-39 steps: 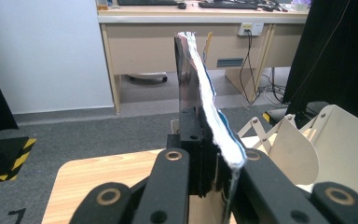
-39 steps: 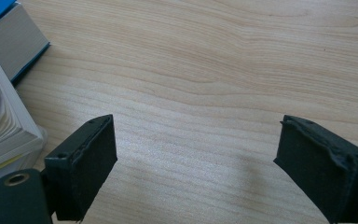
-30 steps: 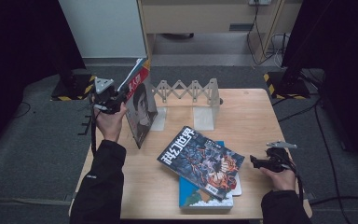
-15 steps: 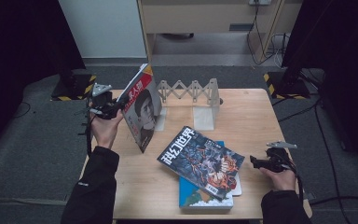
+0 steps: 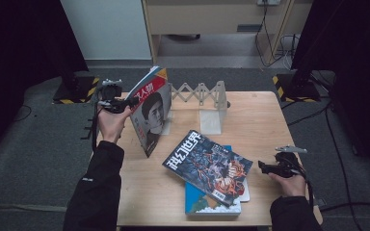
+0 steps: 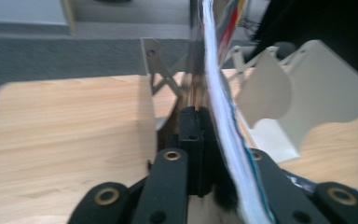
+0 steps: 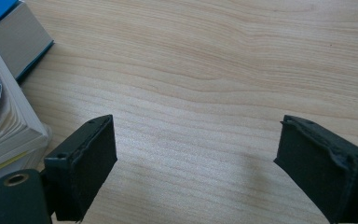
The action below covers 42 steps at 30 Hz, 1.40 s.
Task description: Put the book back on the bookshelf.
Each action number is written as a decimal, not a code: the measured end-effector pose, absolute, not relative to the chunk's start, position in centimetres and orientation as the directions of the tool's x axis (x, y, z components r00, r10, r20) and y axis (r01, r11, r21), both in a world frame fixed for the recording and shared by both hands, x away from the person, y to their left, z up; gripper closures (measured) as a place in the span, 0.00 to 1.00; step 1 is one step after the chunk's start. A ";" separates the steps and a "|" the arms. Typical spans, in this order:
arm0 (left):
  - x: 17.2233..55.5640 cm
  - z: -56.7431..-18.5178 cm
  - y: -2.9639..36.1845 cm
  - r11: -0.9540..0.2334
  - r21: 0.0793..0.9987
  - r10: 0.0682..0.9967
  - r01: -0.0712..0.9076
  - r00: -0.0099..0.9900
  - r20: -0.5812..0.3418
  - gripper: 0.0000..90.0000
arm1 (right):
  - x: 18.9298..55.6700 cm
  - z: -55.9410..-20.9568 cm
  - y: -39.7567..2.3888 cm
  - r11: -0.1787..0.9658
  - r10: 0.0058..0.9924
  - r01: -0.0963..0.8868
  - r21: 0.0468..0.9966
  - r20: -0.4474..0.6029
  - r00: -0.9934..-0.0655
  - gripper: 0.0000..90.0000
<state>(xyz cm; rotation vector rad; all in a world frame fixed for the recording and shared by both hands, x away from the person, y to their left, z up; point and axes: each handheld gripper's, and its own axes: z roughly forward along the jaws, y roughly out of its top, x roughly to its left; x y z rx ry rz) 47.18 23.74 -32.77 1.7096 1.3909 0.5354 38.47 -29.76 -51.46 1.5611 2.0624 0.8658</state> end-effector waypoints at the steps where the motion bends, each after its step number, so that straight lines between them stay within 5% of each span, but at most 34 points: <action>1: 47.0 -32.7 23.6 -0.026 0.827 0.944 0.561 0.285 -0.163 0.96 | 38.5 -51.5 -29.8 0.177 0.958 0.701 0.691 0.043 -0.285 0.13; 8: 46.0 -32.5 22.9 -0.030 0.916 0.981 0.400 0.188 -0.050 0.96 | 38.5 -51.5 -29.7 0.182 0.957 0.703 0.688 0.042 -0.288 0.13; 16: 45.9 -34.2 22.5 -0.012 0.947 0.990 0.321 0.134 -0.033 0.96 | 38.5 -51.5 -29.7 0.184 0.956 0.701 0.689 0.040 -0.290 0.13; 29: 45.6 -35.1 23.3 0.014 0.935 0.983 0.354 0.165 -0.078 0.94 | 38.5 -51.5 -29.7 0.190 0.955 0.699 0.689 0.037 -0.295 0.13; 38: 47.2 -33.6 23.9 0.003 0.876 0.965 0.482 0.229 -0.129 0.75 | 38.5 -51.4 -29.7 0.187 0.955 0.702 0.687 0.040 -0.293 0.13; 41: 47.7 -33.4 23.8 0.017 0.862 0.961 0.507 0.229 -0.153 0.81 | 38.5 -51.4 -29.7 0.188 0.955 0.701 0.688 0.039 -0.294 0.13; 42: 47.8 -33.4 23.8 0.013 0.861 0.966 0.508 0.215 -0.141 0.89 | 38.5 -51.4 -29.7 0.186 0.955 0.702 0.687 0.041 -0.293 0.13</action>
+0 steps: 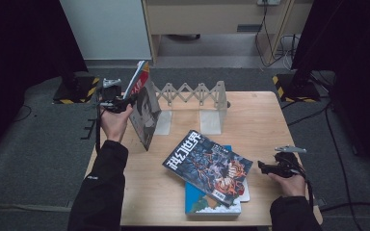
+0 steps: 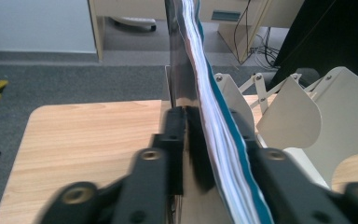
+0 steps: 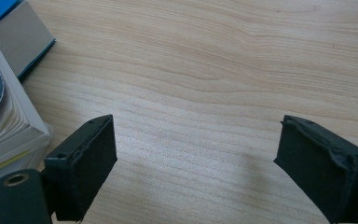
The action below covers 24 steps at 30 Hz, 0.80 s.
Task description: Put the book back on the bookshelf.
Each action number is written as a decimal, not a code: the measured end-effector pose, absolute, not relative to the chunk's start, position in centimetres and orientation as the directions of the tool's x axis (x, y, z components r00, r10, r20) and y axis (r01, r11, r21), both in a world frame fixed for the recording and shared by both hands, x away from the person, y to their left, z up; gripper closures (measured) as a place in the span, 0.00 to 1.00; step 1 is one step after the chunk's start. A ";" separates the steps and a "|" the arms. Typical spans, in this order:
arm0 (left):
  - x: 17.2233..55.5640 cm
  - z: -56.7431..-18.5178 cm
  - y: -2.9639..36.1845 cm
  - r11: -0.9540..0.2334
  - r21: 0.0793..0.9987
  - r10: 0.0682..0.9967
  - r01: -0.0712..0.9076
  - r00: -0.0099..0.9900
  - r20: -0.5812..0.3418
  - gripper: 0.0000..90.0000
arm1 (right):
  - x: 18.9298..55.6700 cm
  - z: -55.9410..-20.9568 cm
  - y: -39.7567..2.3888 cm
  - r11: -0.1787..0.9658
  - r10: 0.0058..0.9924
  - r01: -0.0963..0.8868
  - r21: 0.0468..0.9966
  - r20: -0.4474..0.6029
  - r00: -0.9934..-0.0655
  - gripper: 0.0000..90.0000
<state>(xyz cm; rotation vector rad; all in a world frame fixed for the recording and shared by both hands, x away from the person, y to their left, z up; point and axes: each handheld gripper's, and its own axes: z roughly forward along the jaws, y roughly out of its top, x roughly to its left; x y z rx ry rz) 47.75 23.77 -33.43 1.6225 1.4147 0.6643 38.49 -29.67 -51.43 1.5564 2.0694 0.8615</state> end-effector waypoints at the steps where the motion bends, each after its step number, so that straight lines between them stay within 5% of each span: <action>1: 47.8 -33.4 23.8 0.016 0.862 0.971 0.507 0.199 -0.135 0.93 | 38.5 -51.4 -29.7 0.189 0.954 0.701 0.688 0.039 -0.296 0.13; 14: 47.0 -34.8 22.5 0.041 0.930 0.991 0.365 0.107 -0.086 0.96 | 38.5 -51.4 -29.7 0.191 0.953 0.700 0.688 0.040 -0.299 0.13; 24: 46.7 -34.8 23.0 0.060 0.932 0.981 0.356 0.154 -0.122 0.90 | 38.5 -51.4 -29.6 0.190 0.953 0.700 0.688 0.041 -0.300 0.13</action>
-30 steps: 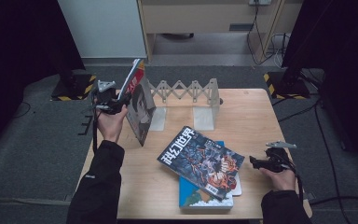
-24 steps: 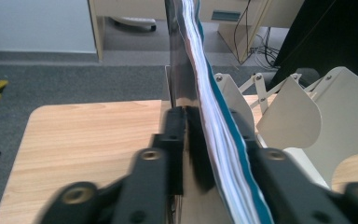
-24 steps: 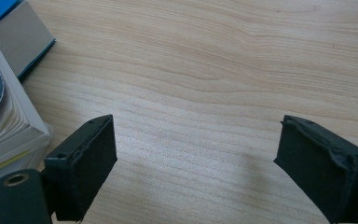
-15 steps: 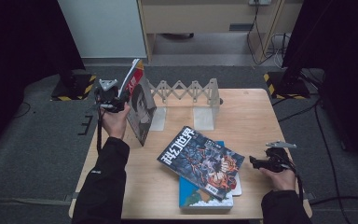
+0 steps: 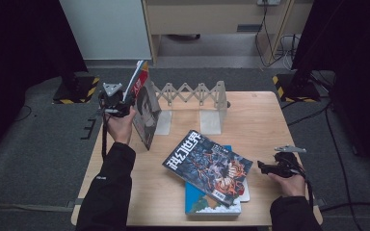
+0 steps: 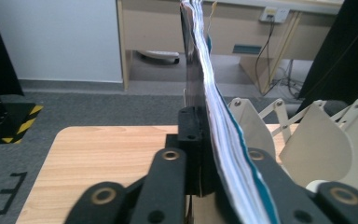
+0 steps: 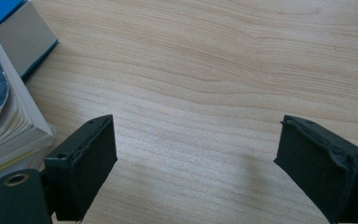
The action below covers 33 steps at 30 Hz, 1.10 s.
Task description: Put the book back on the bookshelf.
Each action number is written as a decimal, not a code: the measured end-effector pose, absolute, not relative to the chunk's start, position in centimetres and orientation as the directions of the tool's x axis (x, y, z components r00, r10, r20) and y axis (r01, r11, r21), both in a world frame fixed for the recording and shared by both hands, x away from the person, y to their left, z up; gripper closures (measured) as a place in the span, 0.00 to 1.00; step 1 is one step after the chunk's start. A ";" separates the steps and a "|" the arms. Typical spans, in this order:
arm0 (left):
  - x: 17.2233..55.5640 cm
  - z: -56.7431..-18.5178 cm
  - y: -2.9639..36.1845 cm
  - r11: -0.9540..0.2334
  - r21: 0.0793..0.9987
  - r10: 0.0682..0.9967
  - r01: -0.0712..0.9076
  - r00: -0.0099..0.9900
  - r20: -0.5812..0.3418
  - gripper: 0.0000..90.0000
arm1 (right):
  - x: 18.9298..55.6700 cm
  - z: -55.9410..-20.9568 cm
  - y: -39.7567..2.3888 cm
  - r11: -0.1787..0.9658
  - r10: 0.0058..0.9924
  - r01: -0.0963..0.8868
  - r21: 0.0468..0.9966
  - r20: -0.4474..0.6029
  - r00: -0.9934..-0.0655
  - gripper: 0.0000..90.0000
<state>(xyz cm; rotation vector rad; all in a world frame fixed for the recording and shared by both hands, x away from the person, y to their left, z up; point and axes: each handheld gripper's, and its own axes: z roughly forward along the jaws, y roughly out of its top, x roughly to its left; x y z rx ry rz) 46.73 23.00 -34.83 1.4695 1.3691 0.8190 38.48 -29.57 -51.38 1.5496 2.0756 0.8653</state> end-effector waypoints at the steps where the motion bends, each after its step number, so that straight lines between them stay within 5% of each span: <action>1: 46.6 -34.7 23.1 0.064 0.934 0.977 0.351 0.167 -0.130 0.86 | 38.5 -51.4 -29.6 0.189 0.954 0.700 0.688 0.041 -0.298 0.13; 12: 43.3 -33.6 23.8 0.021 0.960 0.955 0.279 0.278 -0.101 0.54 | 38.3 -50.8 -29.7 0.161 0.957 0.673 0.722 0.052 -0.285 0.13; 33: 36.5 -37.1 25.5 0.002 0.948 0.905 0.320 0.402 -0.137 0.22 | 37.8 -49.3 -29.6 0.071 0.964 0.655 0.752 0.116 -0.238 0.17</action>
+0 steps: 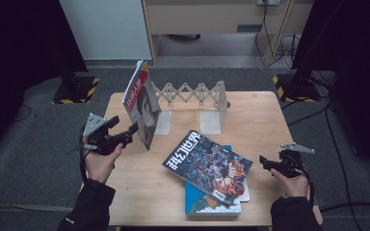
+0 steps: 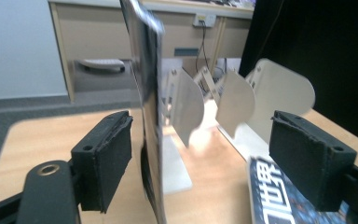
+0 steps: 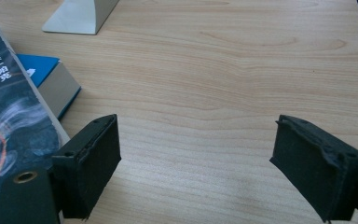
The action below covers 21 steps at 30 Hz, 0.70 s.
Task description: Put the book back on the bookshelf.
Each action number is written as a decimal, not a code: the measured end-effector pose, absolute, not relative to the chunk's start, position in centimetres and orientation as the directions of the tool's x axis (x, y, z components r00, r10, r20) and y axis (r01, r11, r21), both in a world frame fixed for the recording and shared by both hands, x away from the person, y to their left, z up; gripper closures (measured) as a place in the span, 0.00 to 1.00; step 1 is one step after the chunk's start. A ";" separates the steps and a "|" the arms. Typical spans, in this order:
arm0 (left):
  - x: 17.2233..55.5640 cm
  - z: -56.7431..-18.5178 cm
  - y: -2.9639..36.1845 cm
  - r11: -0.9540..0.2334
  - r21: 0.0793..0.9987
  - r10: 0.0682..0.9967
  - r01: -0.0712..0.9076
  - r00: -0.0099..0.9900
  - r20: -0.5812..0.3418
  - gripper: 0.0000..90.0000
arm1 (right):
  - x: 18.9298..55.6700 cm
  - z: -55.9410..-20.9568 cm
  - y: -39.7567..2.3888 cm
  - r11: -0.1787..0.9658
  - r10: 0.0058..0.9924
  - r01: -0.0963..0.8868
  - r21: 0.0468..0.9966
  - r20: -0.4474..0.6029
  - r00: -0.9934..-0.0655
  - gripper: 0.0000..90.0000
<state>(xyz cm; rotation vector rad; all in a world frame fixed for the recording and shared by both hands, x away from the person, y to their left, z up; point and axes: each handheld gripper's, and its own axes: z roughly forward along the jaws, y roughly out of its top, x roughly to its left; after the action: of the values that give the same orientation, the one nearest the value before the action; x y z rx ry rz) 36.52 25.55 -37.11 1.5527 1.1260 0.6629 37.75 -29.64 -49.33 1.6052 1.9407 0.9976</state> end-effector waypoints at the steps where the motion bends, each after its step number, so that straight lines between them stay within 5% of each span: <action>1: 36.3 -37.5 25.5 0.001 0.945 0.904 0.327 0.405 -0.141 0.22 | 37.7 -49.3 -29.6 0.069 0.964 0.656 0.752 0.119 -0.237 0.17; 21: 34.9 -44.5 23.2 -0.062 0.892 0.862 0.448 0.475 -0.179 0.23 | 36.8 -48.2 -28.1 0.131 0.949 0.552 0.823 0.057 -0.311 0.26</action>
<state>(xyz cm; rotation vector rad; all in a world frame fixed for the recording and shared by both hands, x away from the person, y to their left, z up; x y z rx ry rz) 34.89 23.22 -44.54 1.6895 1.1339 0.5011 36.77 -28.14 -48.18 1.4403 1.9255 1.0658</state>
